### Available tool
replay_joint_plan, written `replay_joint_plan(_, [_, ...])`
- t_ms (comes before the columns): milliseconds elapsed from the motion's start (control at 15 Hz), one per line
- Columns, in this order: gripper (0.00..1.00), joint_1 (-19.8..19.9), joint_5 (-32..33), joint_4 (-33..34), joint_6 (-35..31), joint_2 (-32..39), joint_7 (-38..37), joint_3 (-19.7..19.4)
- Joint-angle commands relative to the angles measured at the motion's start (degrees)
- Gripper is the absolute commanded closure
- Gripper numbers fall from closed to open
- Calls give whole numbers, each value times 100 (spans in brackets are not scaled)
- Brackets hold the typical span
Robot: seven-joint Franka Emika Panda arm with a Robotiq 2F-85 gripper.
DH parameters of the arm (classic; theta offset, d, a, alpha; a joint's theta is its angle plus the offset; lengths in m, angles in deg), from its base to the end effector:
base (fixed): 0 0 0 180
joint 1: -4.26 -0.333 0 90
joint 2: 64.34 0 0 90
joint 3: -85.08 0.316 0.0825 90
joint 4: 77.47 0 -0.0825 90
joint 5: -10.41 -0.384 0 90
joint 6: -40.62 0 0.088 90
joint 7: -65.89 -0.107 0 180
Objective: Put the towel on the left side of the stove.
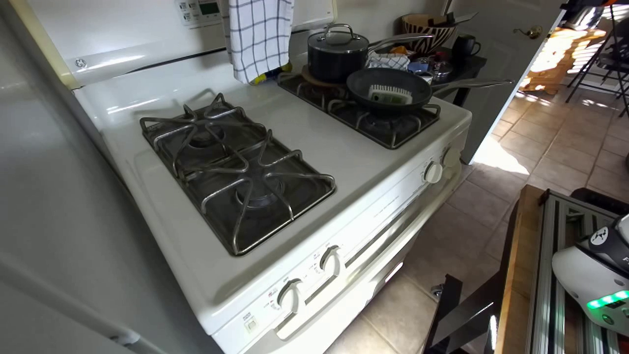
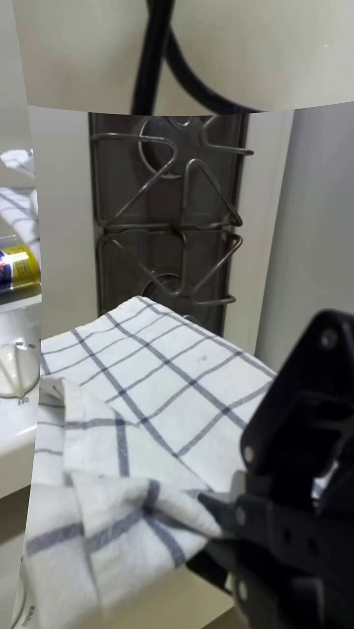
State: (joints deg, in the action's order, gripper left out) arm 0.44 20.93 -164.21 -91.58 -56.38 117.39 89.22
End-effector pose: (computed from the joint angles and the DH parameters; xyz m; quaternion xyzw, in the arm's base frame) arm 0.6446 0.0827 0.6545 0.8020 0.4978 0.2681 0.1927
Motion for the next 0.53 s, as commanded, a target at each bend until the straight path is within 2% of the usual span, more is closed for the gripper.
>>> replay_joint_plan(0, [99,20,9,143,30,99,-4,40])
replay_joint_plan(200, [99,17,10,247,36,184,-4,50])
replay_joint_plan(467, [100,-100,99,526,42,404,-527,84])
